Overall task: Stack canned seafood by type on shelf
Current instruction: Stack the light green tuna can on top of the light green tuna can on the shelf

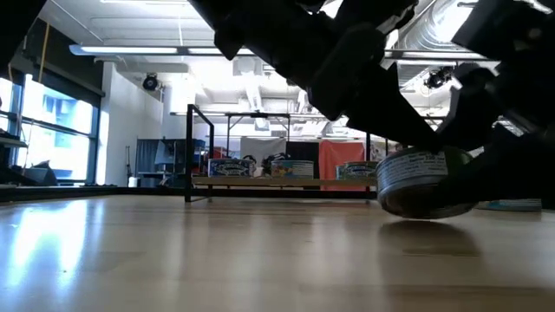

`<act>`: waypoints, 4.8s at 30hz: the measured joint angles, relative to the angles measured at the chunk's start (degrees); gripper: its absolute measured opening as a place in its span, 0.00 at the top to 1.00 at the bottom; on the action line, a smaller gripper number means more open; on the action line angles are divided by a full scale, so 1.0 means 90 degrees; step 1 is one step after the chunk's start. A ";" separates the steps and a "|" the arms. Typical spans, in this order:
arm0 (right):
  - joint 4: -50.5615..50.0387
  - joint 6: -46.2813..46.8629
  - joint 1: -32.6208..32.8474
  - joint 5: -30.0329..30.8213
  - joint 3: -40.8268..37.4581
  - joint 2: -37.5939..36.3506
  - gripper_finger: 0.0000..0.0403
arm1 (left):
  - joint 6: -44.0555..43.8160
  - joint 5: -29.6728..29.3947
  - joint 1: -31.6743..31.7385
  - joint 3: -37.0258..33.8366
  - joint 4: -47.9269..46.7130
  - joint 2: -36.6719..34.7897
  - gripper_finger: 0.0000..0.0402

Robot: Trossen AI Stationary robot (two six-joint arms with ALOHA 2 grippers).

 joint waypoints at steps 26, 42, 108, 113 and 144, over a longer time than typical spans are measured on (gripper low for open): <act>0.0251 0.0958 -0.0222 -0.0248 0.0748 0.0012 0.71 | -0.2331 -0.2454 -0.1367 -0.0445 -0.4566 -0.1689 1.00; -0.0945 -0.0805 -0.1506 -0.1092 0.1937 0.0010 0.71 | -0.3909 -0.4116 -0.2301 -0.5359 0.0685 -0.4697 1.00; -0.1933 -0.5332 -0.7872 -0.1101 0.3281 -0.0134 0.71 | -0.4592 -0.4279 -0.1610 -0.7191 0.1755 -0.5326 1.00; -0.2115 -0.5329 -0.7899 -0.1132 0.3228 -0.0129 0.71 | -0.4596 -0.4279 -0.1610 -0.7191 0.1755 -0.5326 1.00; -0.2070 -0.6016 -0.7634 -0.1121 0.2429 -0.0090 0.71 | -0.4595 -0.4279 -0.1610 -0.7191 0.1752 -0.5326 1.00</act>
